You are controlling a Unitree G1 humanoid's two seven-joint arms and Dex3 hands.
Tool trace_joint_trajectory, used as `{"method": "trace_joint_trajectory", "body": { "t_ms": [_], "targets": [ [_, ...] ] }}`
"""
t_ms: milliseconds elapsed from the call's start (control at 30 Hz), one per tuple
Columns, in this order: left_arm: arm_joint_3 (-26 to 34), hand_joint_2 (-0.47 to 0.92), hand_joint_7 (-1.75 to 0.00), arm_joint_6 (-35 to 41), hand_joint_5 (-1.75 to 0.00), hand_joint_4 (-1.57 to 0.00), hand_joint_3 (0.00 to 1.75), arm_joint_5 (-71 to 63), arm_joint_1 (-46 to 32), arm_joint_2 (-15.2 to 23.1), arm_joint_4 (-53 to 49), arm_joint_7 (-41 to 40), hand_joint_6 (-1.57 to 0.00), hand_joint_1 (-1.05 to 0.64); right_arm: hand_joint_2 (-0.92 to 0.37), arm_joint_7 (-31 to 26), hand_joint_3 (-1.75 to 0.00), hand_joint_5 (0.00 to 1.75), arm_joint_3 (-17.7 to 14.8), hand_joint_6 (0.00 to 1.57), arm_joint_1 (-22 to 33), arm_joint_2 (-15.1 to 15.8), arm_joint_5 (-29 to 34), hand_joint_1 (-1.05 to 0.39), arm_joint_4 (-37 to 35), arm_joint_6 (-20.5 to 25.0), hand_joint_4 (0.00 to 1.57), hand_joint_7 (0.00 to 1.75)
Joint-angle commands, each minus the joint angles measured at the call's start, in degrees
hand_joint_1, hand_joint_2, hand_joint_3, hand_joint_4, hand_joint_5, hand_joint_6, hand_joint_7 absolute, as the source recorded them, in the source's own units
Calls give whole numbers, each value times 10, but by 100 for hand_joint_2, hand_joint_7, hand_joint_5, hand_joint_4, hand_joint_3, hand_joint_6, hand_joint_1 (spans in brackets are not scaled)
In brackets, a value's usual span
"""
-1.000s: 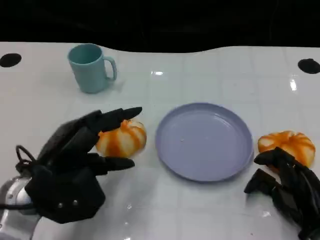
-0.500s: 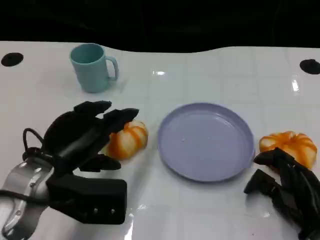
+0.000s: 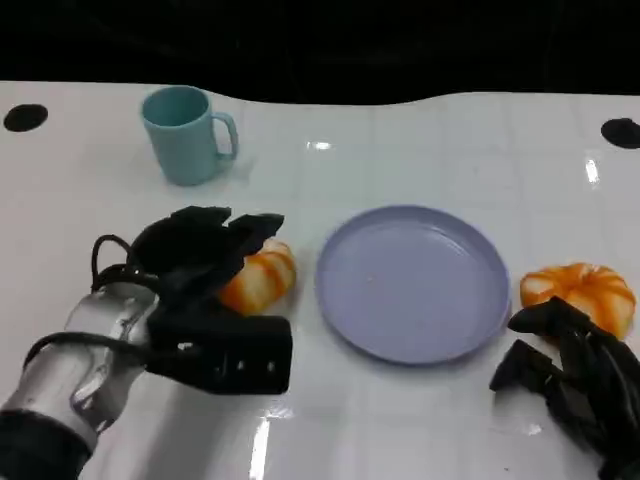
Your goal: Grasp the bread from the table and place it into the plate.
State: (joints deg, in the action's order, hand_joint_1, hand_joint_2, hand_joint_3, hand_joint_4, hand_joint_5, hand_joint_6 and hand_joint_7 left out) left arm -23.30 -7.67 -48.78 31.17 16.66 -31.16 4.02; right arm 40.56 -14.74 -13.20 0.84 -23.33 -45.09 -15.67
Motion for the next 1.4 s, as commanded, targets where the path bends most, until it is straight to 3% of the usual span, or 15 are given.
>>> {"method": "trace_joint_trajectory", "body": {
  "t_ms": [33, 367, 600, 733, 833, 867, 933, 1000, 1033, 1133, 1167, 1233, 1267, 1300, 1400],
  "targets": [
    [-18, 77, 0, 15, -5, -11, 0, 8, 58, -17, -96, -13, -16, -42, -92, 6, -23, 157, -3, 62, 1, 12, 6, -55, -20, -12, 64, 118],
    [-67, 78, -1, 6, -5, -14, 1, 19, 159, -59, -293, -31, -18, -43, -92, 6, -22, 155, -6, 64, 0, 10, 5, -56, -24, -12, 66, 116],
    [-76, 81, -2, -10, -7, -20, 1, 36, 184, -80, -376, -49, -24, -36, -92, -9, -19, 157, -5, 65, 5, 4, 4, -57, -10, -3, 66, 116],
    [-84, 87, -7, -20, -14, -37, 2, 40, 185, -82, -392, -66, -39, -29, -92, -16, -15, 158, -6, 68, 7, 4, -4, -57, 6, 34, 67, 116],
    [-78, 91, -11, -32, -52, -66, 15, 50, 184, -81, -397, -97, -76, -31, -92, -18, -16, 158, -5, 68, 13, 4, -6, -55, 20, 44, 66, 115],
    [-77, 92, -15, -35, -101, -74, 12, 53, 184, -81, -399, -105, -99, -32, -92, -18, -16, 158, -5, 67, 14, 4, -6, -54, 23, 46, 66, 115],
    [-75, 91, -18, -43, -147, -75, 8, 56, 179, -80, -401, -138, -113, -33, -92, -16, -16, 158, -6, 66, 15, 3, -7, -54, 25, 45, 65, 115],
    [-76, 91, -110, -51, -169, -78, 28, 56, 175, -78, -403, -164, -81, -29, -92, -13, -17, 158, -7, 66, 14, 3, -8, -53, 23, 43, 65, 115],
    [-78, 91, -135, -52, -172, -79, 32, 56, 174, -77, -404, -173, -71, -29, -92, -12, -17, 158, -7, 66, 14, 4, -8, -53, 20, 40, 64, 115],
    [-74, 92, -155, -53, -174, -78, 37, 62, 172, -75, -405, -195, -58, -28, -92, -8, -19, 158, -5, 66, 10, 7, -3, -55, 9, 26, 64, 115],
    [-73, 92, -133, -52, -175, -74, 35, 64, 172, -75, -404, -200, -59, -27, -92, -8, -19, 158, -5, 65, 10, 8, -1, -55, 6, 24, 64, 115],
    [-72, 92, -121, -54, -175, -73, 33, 67, 171, -74, -404, -215, -63, -26, -92, -4, -19, 158, -5, 65, 8, 9, -2, -55, 1, 18, 64, 115],
    [-70, 92, -153, -56, -175, -75, 33, 69, 170, -73, -402, -225, -56, -22, -92, -1, -20, 158, -5, 65, 7, 10, -2, -55, -3, 14, 65, 115],
    [-70, 92, -163, -57, -175, -75, 34, 70, 170, -72, -401, -233, -54, -21, -92, 1, -20, 158, -5, 65, 6, 11, -1, -55, -7, 7, 65, 116],
    [-69, 89, -173, -57, -175, -76, 43, 72, 169, -72, -399, -255, -51, -18, -92, 6, -22, 159, -4, 64, 2, 13, 4, -55, -21, -15, 65, 119]
  ]
}}
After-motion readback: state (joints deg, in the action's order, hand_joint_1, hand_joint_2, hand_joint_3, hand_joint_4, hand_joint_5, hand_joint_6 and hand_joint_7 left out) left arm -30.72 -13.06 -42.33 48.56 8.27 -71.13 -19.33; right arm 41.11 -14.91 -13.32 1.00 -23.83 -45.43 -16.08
